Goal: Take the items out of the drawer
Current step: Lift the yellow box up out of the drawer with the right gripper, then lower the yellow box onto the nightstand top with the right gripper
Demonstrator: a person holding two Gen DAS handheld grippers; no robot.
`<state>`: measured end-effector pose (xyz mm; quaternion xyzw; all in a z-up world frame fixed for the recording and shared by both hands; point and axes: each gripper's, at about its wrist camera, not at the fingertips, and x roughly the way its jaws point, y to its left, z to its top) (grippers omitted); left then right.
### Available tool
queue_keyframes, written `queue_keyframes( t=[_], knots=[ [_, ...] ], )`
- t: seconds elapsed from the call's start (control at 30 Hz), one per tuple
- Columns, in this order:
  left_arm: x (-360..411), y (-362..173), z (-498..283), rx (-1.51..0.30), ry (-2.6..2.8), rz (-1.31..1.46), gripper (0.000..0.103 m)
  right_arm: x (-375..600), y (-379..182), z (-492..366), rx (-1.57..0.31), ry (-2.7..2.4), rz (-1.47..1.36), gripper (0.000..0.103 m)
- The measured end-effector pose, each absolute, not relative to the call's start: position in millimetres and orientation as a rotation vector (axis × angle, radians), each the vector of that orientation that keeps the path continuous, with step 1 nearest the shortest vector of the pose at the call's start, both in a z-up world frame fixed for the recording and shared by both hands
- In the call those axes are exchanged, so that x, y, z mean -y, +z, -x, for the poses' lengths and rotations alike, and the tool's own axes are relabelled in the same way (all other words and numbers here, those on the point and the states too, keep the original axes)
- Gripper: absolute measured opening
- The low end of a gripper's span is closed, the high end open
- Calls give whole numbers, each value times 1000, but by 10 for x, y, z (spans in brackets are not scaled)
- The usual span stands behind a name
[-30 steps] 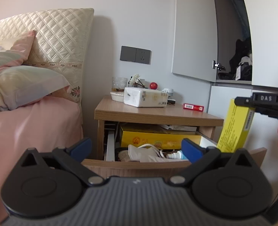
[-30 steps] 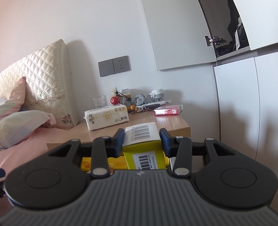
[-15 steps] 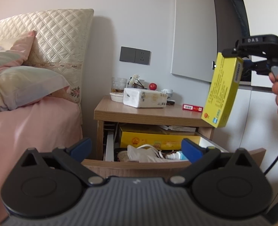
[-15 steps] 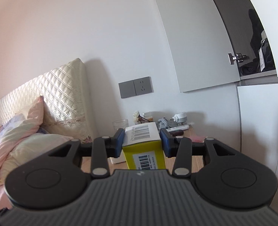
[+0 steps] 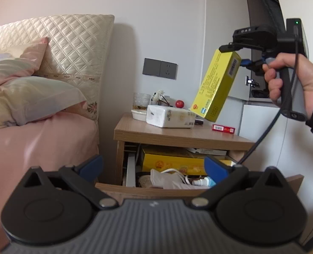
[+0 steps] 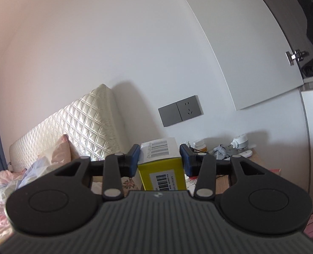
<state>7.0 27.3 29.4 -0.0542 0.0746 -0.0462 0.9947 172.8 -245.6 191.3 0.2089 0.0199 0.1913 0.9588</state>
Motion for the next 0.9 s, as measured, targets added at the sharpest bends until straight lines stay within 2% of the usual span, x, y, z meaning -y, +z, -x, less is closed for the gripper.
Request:
queue_keyframes(
  t=[0.4,0.9],
  knots=[
    [-338,313,-61,-142,-65,135,103,2790,1155,-2404,-135,318,-939,44],
    [-290,307,-62,-131,-41,92,103,3089,635,-2539,-172,214,-1013,45]
  ],
)
